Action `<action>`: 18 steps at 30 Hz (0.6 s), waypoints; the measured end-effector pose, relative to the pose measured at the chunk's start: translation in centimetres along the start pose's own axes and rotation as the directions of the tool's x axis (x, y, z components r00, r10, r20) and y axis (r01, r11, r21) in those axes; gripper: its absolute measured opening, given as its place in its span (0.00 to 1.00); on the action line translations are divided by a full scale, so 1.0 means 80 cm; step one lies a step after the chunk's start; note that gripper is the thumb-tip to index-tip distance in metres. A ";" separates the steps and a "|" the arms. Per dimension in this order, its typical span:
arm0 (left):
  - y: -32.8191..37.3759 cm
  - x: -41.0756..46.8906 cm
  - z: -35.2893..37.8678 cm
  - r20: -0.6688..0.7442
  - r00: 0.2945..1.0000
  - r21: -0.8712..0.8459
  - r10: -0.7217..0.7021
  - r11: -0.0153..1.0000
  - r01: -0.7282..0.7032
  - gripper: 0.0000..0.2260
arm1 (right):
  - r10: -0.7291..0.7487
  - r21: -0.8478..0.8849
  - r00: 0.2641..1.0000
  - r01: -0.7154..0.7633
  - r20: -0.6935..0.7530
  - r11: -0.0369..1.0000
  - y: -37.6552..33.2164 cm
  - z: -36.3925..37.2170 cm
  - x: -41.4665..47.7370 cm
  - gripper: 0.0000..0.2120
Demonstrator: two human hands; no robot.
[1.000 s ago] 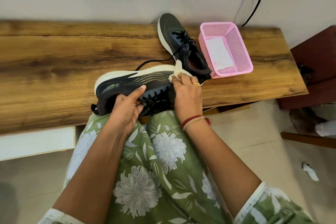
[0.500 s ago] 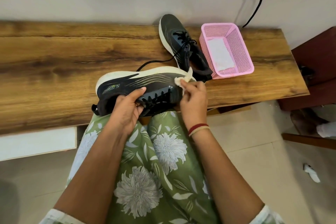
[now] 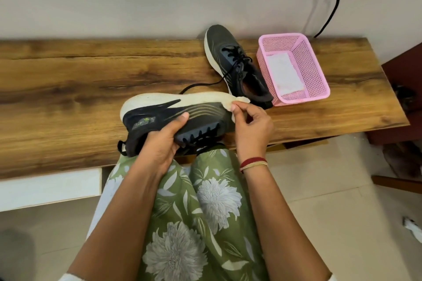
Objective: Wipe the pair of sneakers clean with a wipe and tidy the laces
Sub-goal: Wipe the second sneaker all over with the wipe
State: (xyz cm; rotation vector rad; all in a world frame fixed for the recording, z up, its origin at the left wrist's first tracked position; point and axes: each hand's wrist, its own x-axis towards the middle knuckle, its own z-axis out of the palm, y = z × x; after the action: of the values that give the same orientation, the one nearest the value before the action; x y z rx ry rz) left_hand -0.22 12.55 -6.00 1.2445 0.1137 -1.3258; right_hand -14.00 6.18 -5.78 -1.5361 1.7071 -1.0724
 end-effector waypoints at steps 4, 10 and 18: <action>-0.008 -0.006 0.007 -0.010 1.000 -0.069 0.021 0.997 -0.022 0.04 | 0.035 0.016 0.999 -0.034 -0.001 0.999 -0.014 0.010 -0.003 0.15; -0.007 -0.003 0.006 0.008 0.999 -0.118 0.044 0.992 -0.043 0.05 | -0.082 -0.268 0.995 0.095 0.059 0.959 -0.025 0.027 -0.006 0.10; -0.006 -0.003 0.003 -0.001 0.999 -0.106 0.047 0.993 -0.047 0.03 | -0.188 -0.314 0.968 0.232 0.166 0.920 -0.019 0.033 -0.015 0.08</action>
State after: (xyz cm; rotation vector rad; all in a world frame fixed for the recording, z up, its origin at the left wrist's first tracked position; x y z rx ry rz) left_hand -0.78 12.63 -6.05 1.1498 0.1510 -1.2639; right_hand -10.79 6.86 -5.90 -1.9953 1.7222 -0.7859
